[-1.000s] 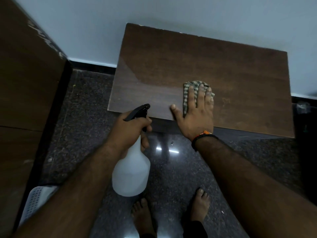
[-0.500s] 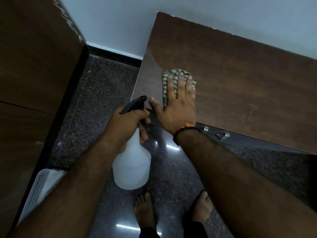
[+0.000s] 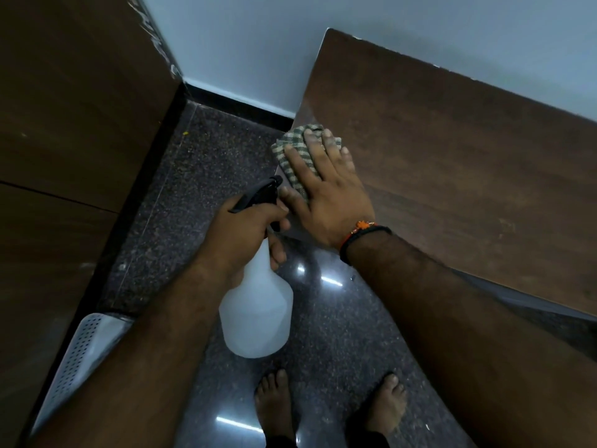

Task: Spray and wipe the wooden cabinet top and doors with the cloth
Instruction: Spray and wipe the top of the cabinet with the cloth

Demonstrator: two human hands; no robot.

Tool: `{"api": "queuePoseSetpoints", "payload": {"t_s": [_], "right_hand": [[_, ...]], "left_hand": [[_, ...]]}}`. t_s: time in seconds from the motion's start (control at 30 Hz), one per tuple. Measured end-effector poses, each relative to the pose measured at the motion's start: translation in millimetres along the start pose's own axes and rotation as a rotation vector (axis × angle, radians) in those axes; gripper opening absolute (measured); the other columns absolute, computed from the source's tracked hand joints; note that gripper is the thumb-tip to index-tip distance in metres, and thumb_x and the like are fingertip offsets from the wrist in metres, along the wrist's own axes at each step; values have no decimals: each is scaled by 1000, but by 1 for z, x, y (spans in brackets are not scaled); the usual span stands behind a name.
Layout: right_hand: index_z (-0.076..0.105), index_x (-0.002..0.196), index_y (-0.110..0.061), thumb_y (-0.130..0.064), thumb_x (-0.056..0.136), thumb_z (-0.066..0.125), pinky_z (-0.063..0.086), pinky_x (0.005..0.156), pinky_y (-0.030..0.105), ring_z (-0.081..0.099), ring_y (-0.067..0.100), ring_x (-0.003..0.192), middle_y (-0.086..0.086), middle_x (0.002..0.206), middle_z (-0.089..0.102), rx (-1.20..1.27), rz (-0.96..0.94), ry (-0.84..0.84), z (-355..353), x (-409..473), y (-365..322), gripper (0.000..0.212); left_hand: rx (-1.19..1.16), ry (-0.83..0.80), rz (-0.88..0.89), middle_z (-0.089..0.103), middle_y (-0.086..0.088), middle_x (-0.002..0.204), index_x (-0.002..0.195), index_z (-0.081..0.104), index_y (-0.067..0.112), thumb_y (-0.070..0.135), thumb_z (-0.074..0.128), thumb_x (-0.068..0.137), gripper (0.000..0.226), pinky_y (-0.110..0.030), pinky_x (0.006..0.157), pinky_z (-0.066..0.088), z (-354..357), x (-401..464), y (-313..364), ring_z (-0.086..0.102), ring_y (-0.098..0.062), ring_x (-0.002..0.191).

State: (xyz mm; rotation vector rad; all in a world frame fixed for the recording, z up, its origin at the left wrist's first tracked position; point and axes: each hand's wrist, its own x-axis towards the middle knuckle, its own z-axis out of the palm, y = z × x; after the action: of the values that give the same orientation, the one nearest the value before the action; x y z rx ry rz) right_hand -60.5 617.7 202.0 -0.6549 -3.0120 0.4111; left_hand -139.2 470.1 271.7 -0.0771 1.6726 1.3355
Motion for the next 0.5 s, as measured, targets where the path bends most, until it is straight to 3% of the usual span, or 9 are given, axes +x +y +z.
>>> {"api": "queuePoseSetpoints", "payload": {"t_s": [0.27, 0.5], "right_hand": [[17, 159, -32, -60, 102, 23, 0, 125, 49, -4, 30, 154, 7, 168, 4, 5, 160, -23, -14, 72, 24, 64], [16, 159, -30, -58, 102, 23, 0, 125, 46, -4, 29, 154, 7, 168, 5, 18, 199, -1, -15, 81, 24, 64]], "left_hand": [[9, -13, 10, 68, -8, 70, 91, 66, 0, 7, 64, 91, 7, -31, 45, 43, -5, 10, 2, 51, -25, 36], [24, 3, -2, 68, -8, 70, 96, 66, -3, 7, 65, 91, 12, -31, 44, 45, -10, 14, 2, 52, -25, 36]]}}
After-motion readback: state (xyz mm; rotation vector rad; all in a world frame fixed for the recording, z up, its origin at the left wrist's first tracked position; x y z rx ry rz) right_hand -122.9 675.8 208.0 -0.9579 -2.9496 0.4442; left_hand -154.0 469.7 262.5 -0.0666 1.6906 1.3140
